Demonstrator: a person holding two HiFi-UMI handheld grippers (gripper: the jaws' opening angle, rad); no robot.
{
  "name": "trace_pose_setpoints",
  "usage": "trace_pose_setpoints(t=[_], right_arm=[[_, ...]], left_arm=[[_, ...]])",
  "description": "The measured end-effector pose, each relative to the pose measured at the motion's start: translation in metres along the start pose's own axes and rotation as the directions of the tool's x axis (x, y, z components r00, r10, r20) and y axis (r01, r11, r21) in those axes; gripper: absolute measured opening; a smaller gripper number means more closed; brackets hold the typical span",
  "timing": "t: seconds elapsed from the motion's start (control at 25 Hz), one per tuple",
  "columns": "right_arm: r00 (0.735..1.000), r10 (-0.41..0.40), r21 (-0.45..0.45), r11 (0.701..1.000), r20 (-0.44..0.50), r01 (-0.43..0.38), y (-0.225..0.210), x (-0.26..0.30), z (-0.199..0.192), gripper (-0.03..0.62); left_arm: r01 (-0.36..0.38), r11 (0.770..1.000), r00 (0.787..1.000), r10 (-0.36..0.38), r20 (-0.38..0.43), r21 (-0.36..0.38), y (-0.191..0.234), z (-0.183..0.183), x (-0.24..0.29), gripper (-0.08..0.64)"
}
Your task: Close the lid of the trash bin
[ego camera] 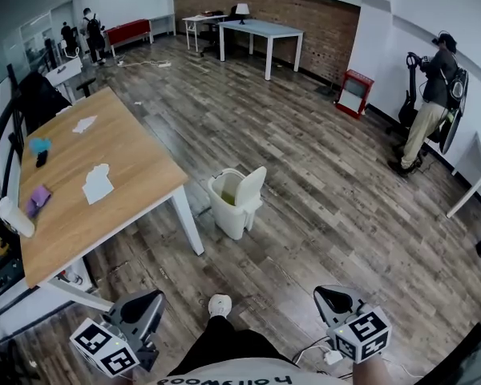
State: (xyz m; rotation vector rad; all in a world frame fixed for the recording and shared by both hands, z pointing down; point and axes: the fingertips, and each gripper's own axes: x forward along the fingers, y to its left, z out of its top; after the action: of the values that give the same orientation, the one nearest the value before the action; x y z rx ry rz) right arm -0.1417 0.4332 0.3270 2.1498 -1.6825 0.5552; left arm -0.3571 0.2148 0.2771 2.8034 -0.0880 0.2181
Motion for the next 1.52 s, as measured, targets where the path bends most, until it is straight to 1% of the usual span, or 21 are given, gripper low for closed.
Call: trace_pose_setpoints(t=[0.16,0.24,0.36,0.6,0.8,0.96,1.08,1.16,1.28,1.4,1.52], right_arm=[[1.000,0.014,0.058,0.998,0.016,-0.015,-0.003,0.003,0.002,0.011],[0.999,0.019,0.069,0.997,0.026,-0.021,-0.003,0.004,0.004,0.011],[1.000,0.010,0.037,0.999,0.010,-0.011,-0.003,0.006,0.002,0.011],[1.000,0.012,0.021,1.000,-0.020,-0.012,-0.001,0.015,-0.006,0.011],[0.998,0.019,-0.022,1.000,-0.058,-0.020,-0.006,0.033,-0.007,0.011],[0.997,0.019,-0.025,0.999,-0.071,-0.021,-0.019,0.055,0.003,0.011],[0.997,0.033,-0.023,0.999,-0.075,-0.035,-0.029,0.075,0.015,0.011],[0.996,0.028,-0.019,0.999,-0.083,-0.029,-0.039,0.088,0.021,0.011],[0.996,0.018,0.006,1.000,-0.084,-0.018,-0.052,0.105,0.034,0.011],[0.997,0.007,0.028,1.000,-0.080,-0.005,-0.065,0.125,0.050,0.011],[0.997,-0.011,0.055,0.998,-0.075,0.015,-0.080,0.145,0.062,0.011]], left_arm=[[-0.001,1.000,1.000,0.001,-0.017,0.016,0.001,-0.001,0.003,0.005],[-0.006,1.000,1.000,0.007,-0.018,0.021,0.003,0.000,0.001,0.005],[-0.011,1.000,1.000,0.011,-0.013,0.014,0.006,0.002,0.001,0.005],[-0.013,1.000,1.000,0.014,-0.024,0.011,0.014,-0.002,0.004,0.005],[-0.018,1.000,0.999,0.018,-0.034,0.000,0.029,-0.004,0.017,0.005],[-0.013,1.000,0.999,0.012,-0.047,-0.011,0.047,-0.001,0.040,0.005],[0.001,1.000,0.999,0.000,-0.053,0.010,0.061,0.012,0.062,0.005],[0.012,1.000,0.998,-0.010,-0.069,0.024,0.070,0.018,0.077,0.005],[0.027,0.999,0.994,-0.024,-0.105,0.024,0.085,0.028,0.099,0.005],[0.045,0.998,0.993,-0.041,-0.113,0.032,0.106,0.048,0.125,0.005],[0.078,0.996,0.989,-0.071,-0.131,0.052,0.122,0.062,0.153,0.005]])
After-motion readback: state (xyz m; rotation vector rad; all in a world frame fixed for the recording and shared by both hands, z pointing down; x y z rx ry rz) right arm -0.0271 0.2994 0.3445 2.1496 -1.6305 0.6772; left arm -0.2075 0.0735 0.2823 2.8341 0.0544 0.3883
